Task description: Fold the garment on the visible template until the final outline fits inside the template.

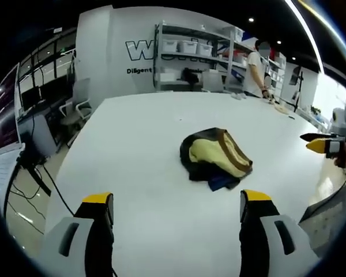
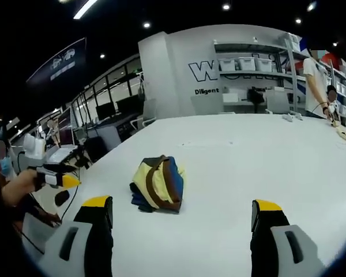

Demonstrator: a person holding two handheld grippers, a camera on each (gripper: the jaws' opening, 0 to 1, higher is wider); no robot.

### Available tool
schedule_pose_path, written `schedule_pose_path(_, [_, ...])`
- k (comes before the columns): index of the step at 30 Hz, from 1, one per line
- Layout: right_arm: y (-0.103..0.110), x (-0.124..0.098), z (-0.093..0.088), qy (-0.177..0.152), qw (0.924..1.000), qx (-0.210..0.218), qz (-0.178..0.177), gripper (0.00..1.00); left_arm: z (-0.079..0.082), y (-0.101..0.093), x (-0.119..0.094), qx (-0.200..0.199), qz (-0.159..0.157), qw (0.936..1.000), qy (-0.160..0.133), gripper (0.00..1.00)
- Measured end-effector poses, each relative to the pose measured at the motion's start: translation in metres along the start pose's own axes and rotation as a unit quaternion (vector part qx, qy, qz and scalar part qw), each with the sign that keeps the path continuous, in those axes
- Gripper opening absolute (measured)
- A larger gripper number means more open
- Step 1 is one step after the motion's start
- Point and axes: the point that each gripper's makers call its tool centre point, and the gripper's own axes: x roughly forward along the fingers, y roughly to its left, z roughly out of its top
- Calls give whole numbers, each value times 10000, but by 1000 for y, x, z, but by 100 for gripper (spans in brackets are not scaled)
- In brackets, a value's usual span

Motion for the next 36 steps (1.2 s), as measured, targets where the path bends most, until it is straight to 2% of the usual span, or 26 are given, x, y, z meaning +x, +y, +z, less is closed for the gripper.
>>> schedule_pose_path(3, [1,14,-2,35,10000,3,91,96,-1,-3,15,38,-58,9999,104,87])
schedule_pose_path(7, [2,28,-5,122,9998,21,160,96,2,-6,30,77,-101,9999,55,87])
schedule_pose_path(10, [0,39,-7,167,9997,38,196,96,0,-9,42,121,-159,9996,185,85])
schedule_pose_path(17, [-1,62,-17,343,9989,11,306,94,-1,-12,66,119,-243,9994,209,82])
schedule_pose_path(22, [0,74,-20,265,9991,-60,339,91,-4,-14,83,179,-267,9991,259,80])
schedule_pose_path(29, [1,93,-39,361,9985,-93,403,84,-5,-20,102,284,-321,9988,241,76])
schedule_pose_path(36, [-1,113,-56,409,9983,-167,369,70,-10,-23,121,249,-377,9985,295,69])
